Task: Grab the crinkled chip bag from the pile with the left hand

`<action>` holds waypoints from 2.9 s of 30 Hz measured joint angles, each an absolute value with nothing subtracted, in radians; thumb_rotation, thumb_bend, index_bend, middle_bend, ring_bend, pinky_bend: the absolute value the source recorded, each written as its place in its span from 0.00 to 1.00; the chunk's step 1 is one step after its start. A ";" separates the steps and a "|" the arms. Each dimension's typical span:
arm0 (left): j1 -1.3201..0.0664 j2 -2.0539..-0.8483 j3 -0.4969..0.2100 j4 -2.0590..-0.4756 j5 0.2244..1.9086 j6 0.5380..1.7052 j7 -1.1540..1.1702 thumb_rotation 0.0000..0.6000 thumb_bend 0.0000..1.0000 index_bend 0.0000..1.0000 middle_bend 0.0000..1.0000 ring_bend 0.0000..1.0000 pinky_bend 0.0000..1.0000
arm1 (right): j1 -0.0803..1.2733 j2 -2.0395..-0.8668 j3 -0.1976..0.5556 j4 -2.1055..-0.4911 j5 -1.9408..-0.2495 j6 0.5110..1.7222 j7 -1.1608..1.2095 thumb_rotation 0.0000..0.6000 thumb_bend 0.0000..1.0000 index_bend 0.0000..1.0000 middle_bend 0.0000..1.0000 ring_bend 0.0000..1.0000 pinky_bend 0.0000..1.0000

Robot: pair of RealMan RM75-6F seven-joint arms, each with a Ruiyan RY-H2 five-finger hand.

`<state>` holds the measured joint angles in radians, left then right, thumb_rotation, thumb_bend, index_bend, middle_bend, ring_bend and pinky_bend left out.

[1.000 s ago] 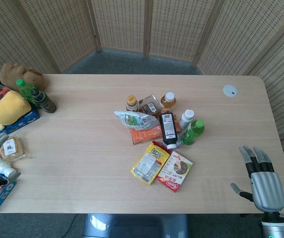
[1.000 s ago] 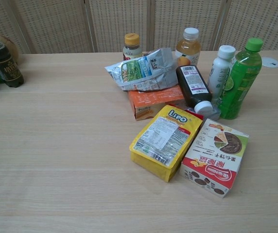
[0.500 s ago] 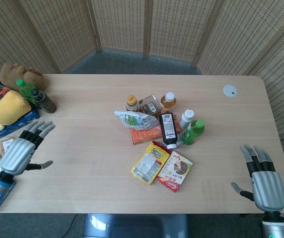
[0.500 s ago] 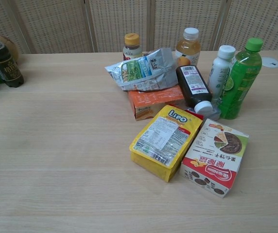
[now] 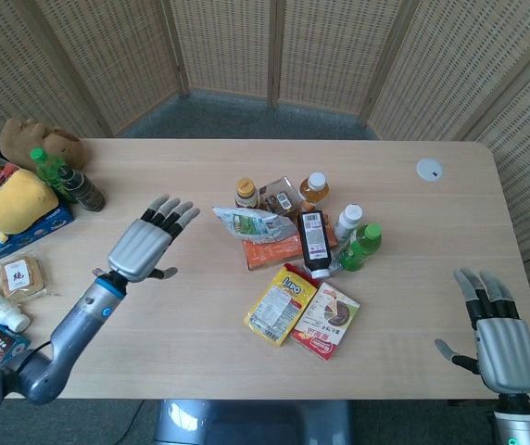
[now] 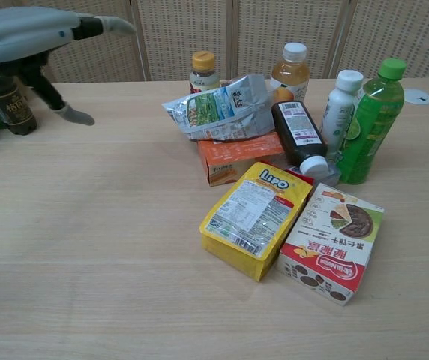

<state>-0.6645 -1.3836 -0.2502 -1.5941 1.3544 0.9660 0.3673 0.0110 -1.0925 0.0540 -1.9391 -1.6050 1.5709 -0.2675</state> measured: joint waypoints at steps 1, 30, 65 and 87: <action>-0.683 -1.403 -0.258 -1.586 1.331 0.955 0.396 1.00 0.00 0.00 0.00 0.00 0.00 | 0.012 -1.092 0.054 -1.939 -1.603 1.569 -0.265 1.00 0.00 0.00 0.00 0.00 0.00; -1.055 -1.895 -0.324 -1.098 0.950 0.878 0.671 1.00 0.00 0.00 0.00 0.00 0.00 | 0.040 -1.069 0.096 -1.902 -1.481 1.519 -0.171 1.00 0.00 0.00 0.00 0.00 0.00; -1.011 -1.936 -0.256 -1.044 1.175 1.061 0.558 1.00 0.00 0.91 0.95 0.75 0.72 | 0.043 -1.069 0.084 -1.899 -1.502 1.528 -0.169 1.00 0.00 0.00 0.00 0.00 0.00; -0.898 -1.384 -0.395 -1.803 1.118 1.220 0.779 1.00 0.00 0.91 0.95 0.75 0.72 | 0.036 -1.074 0.061 -1.930 -1.553 1.542 -0.207 1.00 0.00 0.00 0.00 0.00 0.00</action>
